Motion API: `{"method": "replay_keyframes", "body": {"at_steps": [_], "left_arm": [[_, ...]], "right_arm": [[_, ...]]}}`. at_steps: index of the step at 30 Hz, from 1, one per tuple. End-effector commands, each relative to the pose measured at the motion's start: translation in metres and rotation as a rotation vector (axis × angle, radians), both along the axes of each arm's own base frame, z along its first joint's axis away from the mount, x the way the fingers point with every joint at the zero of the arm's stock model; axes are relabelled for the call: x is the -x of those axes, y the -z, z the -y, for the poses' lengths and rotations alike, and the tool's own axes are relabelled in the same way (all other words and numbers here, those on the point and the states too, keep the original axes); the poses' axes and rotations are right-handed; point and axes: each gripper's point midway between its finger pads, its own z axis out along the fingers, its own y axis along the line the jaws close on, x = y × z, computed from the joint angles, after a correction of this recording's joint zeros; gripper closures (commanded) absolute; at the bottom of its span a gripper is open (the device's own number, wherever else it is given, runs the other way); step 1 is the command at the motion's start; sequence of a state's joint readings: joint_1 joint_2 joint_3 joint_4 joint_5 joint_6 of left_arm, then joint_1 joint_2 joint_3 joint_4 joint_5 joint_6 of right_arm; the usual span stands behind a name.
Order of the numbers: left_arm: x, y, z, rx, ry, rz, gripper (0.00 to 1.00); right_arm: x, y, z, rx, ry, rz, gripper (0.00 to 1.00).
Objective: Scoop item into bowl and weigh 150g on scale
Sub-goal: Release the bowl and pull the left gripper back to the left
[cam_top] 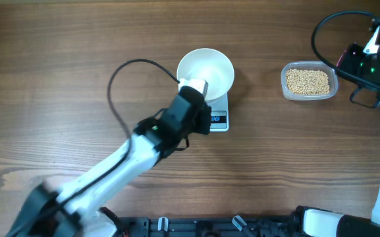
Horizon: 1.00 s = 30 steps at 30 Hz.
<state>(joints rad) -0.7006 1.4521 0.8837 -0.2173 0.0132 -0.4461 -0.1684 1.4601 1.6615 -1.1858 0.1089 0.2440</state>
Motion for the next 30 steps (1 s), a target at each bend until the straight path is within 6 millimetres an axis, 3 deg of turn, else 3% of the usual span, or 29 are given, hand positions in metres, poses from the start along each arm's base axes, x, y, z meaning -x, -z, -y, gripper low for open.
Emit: {"method": "replay_keyframes", "body": {"at_steps": [1, 4, 9, 12, 16, 18, 22, 23, 25, 28, 30], "left_arm": [[0.019, -0.071, -0.014, 0.119, -0.019, 0.092, 0.96], [0.023, -0.103, -0.046, 0.112, -0.11, 0.183, 0.96], [0.012, -0.139, -0.144, 0.084, -0.508, 0.301, 0.96], [0.007, -0.149, -0.203, 0.067, -0.694, 0.336, 0.96], [-0.003, -0.148, -0.277, 0.026, -0.937, 0.347, 0.93], [-0.005, -0.139, -0.309, -0.002, -1.038, 0.324, 0.8], [-0.011, -0.125, -0.35, -0.008, -1.152, 0.283, 0.68], [-0.014, -0.124, -0.357, -0.003, -1.169, 0.285, 0.58], [-0.018, -0.123, -0.372, -0.008, -1.208, 0.296, 0.26], [-0.022, -0.11, -0.391, -0.028, -1.257, 0.27, 0.17], [-0.021, -0.097, -0.4, -0.049, -1.283, 0.227, 0.0]], "right_arm": [[0.003, -0.008, -0.004, -0.014, -0.018, 0.012, 0.96], [0.007, -0.005, -0.006, -0.023, -0.022, -0.007, 0.96], [0.006, -0.004, -0.013, -0.046, -0.069, -0.008, 0.96], [-0.001, 0.002, -0.022, -0.072, -0.137, -0.012, 0.96], [-0.013, 0.017, -0.031, -0.089, -0.244, -0.044, 0.96], [-0.018, 0.027, -0.031, -0.097, -0.243, -0.071, 0.96], [-0.019, 0.04, -0.03, -0.112, -0.241, -0.117, 0.96], [-0.019, 0.04, -0.03, -0.113, -0.238, -0.118, 0.96], [-0.019, 0.04, -0.03, -0.113, -0.238, -0.118, 0.96], [-0.018, 0.041, -0.03, -0.11, -0.239, -0.125, 0.96], [-0.018, 0.041, -0.029, -0.105, -0.24, -0.125, 0.96]]}}
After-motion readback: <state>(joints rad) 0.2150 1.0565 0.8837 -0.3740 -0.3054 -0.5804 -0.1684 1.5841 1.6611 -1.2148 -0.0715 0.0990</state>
